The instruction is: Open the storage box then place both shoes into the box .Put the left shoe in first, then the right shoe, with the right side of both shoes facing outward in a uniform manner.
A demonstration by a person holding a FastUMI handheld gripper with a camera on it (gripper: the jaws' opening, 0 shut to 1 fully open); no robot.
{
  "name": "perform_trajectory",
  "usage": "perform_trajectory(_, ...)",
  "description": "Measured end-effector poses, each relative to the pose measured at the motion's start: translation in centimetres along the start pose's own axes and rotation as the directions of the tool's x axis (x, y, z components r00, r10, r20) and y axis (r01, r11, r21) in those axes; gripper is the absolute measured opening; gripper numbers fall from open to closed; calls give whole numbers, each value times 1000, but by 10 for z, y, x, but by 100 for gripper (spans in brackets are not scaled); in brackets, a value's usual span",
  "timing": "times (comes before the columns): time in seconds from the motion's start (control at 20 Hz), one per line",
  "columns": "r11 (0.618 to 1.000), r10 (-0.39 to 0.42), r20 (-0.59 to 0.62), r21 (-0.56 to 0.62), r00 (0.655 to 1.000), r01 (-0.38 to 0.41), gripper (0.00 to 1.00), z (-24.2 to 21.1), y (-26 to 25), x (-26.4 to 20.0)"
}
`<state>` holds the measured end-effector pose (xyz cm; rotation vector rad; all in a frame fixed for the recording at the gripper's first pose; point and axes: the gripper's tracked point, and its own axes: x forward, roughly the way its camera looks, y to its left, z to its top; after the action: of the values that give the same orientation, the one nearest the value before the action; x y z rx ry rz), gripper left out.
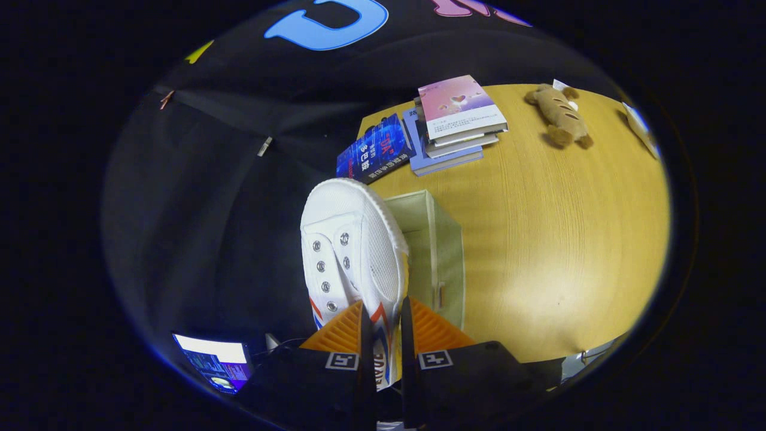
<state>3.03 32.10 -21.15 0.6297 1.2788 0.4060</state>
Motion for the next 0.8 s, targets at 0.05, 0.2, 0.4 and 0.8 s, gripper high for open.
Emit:
perform_trajectory(0.05,1000,-24,-6,-3,1000,24,21,-1,-2,9)
perform_trajectory(0.2,998,-61,-28,-9,998,61,21,-5,-6,30)
perform_trajectory(0.4,999,-45,-49,-12,998,44,44,-7,-1,44)
perform_trajectory(0.8,998,-36,19,-50,999,37,99,7,-9,16)
